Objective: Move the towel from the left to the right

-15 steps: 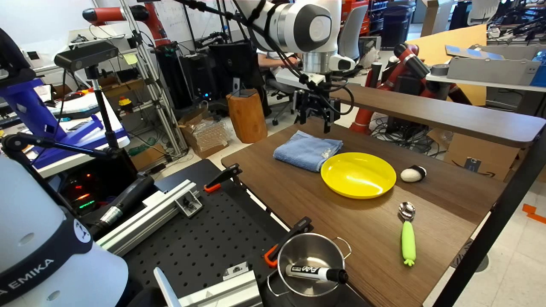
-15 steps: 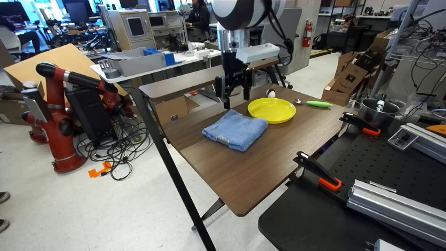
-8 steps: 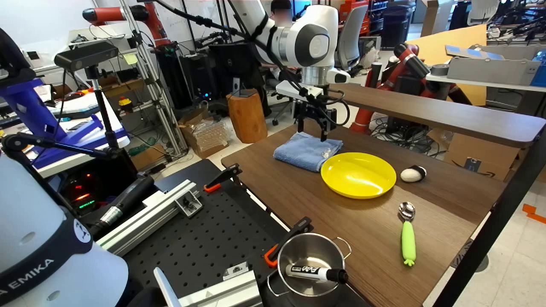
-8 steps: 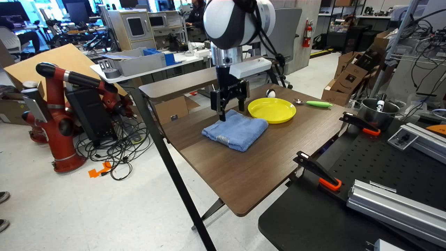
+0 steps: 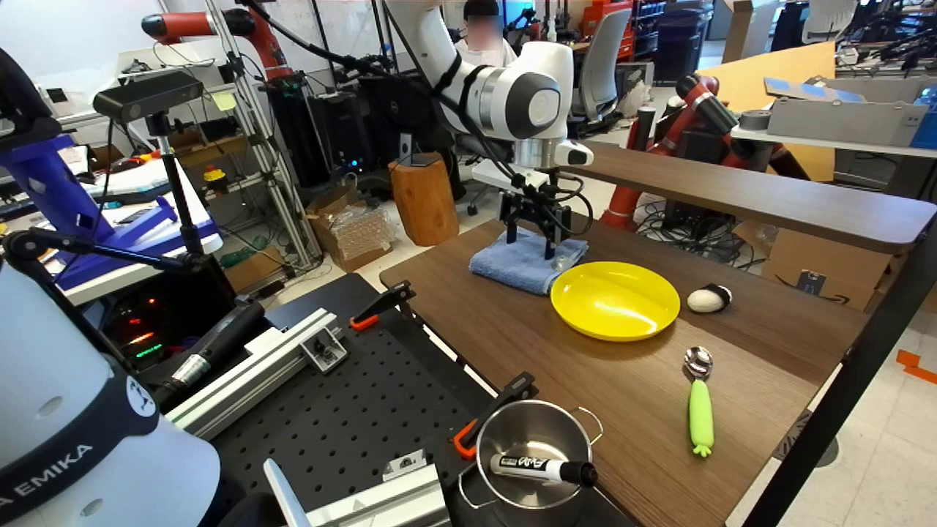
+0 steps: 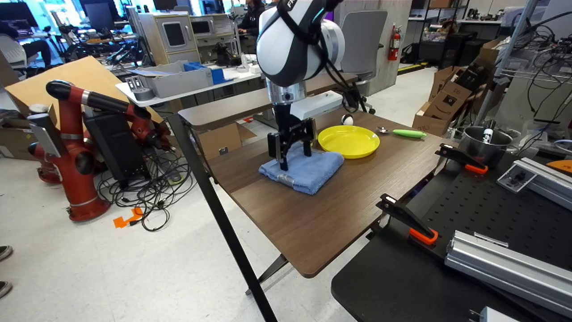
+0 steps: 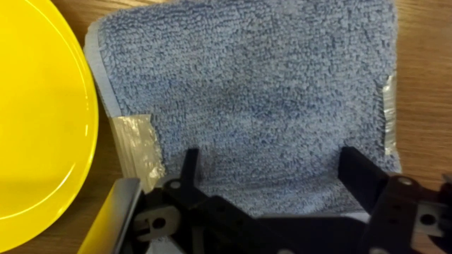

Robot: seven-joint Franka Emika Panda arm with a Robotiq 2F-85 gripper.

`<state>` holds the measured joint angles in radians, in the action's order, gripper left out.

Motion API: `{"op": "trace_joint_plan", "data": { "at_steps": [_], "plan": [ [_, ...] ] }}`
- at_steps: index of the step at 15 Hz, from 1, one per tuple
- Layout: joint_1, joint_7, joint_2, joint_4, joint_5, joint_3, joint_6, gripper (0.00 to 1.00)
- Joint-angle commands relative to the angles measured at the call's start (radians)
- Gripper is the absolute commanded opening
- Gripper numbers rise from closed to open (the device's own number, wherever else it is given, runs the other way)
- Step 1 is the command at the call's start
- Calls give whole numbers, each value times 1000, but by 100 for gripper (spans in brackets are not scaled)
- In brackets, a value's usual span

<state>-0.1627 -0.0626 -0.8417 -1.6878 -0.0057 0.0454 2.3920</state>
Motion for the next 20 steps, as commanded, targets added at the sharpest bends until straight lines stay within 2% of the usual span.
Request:
{"op": "trace_joint_plan", "data": {
  "at_steps": [1, 11, 20],
  "plan": [
    [-32, -34, -46, 55, -39, -21, -23, 100],
    [-123, -90, -85, 29, -135, -51, -7, 100],
    [-173, -93, -41, -82, -228, -63, 60, 100]
  ]
}}
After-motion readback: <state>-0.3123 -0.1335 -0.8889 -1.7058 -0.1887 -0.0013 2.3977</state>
